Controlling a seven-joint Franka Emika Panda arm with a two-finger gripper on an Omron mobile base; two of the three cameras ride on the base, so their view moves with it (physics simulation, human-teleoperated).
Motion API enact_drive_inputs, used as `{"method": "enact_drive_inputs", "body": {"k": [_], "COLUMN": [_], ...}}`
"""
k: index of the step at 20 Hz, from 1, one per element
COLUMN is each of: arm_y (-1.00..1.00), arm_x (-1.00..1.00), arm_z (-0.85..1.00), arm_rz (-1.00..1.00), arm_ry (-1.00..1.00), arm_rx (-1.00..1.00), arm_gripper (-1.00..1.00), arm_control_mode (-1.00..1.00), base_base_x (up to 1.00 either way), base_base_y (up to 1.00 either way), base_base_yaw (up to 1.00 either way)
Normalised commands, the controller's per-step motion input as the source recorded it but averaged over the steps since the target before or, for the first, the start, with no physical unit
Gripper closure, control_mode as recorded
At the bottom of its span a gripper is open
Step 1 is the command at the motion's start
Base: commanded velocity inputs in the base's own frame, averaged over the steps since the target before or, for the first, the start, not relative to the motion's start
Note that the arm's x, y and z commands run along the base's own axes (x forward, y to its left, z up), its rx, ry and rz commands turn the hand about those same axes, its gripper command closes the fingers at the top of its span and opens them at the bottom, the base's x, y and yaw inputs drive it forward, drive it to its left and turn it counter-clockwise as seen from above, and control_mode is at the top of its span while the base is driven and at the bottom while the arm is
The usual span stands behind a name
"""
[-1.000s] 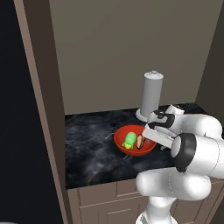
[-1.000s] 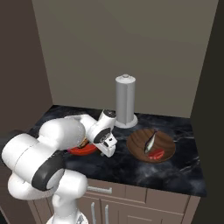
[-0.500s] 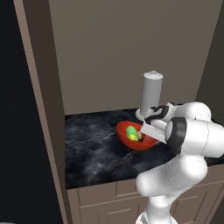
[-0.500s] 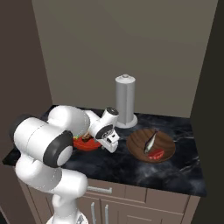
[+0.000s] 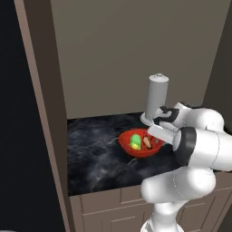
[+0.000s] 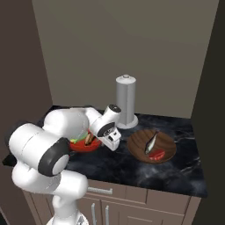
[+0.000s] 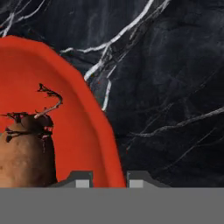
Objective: Place the bowl with the corn and potato on the top shelf of the fridge. Place the bowl with the fish and steak on the second highest shelf of the fridge.
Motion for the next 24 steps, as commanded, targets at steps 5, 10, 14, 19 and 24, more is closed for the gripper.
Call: {"method": "enact_drive_inputs", "body": {"k": [5, 10, 14, 19, 24], "arm_y": [0.2, 0.27, 0.1, 0.0, 0.0], "arm_x": [-0.75, -0.74, -0.85, -0.82, -0.62], "arm_z": [0.95, 1.0, 1.0, 1.0, 0.85], "arm_rz": [-0.07, -0.05, -0.05, -0.12, -0.14], "arm_ry": [-0.24, -0.2, -0.14, -0.02, 0.0], "arm_rx": [-0.16, -0.2, -0.04, 0.18, 0.29], "arm_gripper": [1.0, 1.0, 1.0, 1.0, 1.0], "arm_control_mode": [-1.0, -1.0, -1.0, -1.0, -1.0], "base_base_x": [0.0, 0.0, 0.0, 0.0, 0.0], "base_base_y": [0.0, 0.0, 0.0, 0.0, 0.0], "base_base_yaw": [0.0, 0.0, 0.0, 0.0, 0.0]}}
